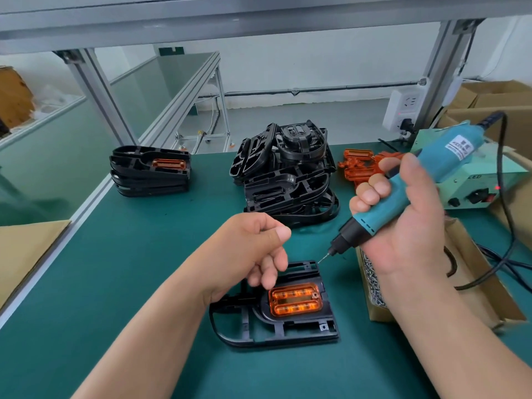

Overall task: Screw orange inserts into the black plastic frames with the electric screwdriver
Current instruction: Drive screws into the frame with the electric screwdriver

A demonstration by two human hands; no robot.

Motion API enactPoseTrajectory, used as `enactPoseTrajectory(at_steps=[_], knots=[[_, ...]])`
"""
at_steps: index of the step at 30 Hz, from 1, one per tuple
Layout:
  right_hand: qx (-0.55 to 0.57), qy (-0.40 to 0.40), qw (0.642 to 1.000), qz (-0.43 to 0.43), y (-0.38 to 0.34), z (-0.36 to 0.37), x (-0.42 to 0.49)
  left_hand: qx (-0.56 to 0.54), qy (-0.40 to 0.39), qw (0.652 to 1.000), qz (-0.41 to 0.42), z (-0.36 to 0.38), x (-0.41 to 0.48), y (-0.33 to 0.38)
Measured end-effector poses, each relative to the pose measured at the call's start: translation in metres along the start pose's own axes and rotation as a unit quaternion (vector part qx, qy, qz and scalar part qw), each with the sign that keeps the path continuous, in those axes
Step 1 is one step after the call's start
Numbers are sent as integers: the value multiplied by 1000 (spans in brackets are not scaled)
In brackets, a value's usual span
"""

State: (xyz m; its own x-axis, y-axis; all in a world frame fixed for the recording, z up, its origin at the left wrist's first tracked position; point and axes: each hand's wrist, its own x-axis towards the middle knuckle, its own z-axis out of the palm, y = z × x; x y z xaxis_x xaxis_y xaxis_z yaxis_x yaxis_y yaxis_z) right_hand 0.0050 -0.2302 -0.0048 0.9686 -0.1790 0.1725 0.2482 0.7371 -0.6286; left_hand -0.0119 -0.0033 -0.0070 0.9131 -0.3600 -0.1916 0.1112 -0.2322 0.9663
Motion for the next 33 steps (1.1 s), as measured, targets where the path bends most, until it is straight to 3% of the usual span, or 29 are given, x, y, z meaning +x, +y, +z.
enactPoseTrajectory(at_steps=[7,12,22,33], knots=[[5,-13,1000,13,4,4,-6,-14,10,1000,-2,5,1,-1],[11,-12,1000,7,1,4,-5,-84,-46,995,-21,4,-1,0],[49,-5,999,-19,-5,2,0,-53,-55,997,-15,8,0,-2],[61,-7,998,-22,-2,4,-2,-147,-113,982,-39,21,-4,3]])
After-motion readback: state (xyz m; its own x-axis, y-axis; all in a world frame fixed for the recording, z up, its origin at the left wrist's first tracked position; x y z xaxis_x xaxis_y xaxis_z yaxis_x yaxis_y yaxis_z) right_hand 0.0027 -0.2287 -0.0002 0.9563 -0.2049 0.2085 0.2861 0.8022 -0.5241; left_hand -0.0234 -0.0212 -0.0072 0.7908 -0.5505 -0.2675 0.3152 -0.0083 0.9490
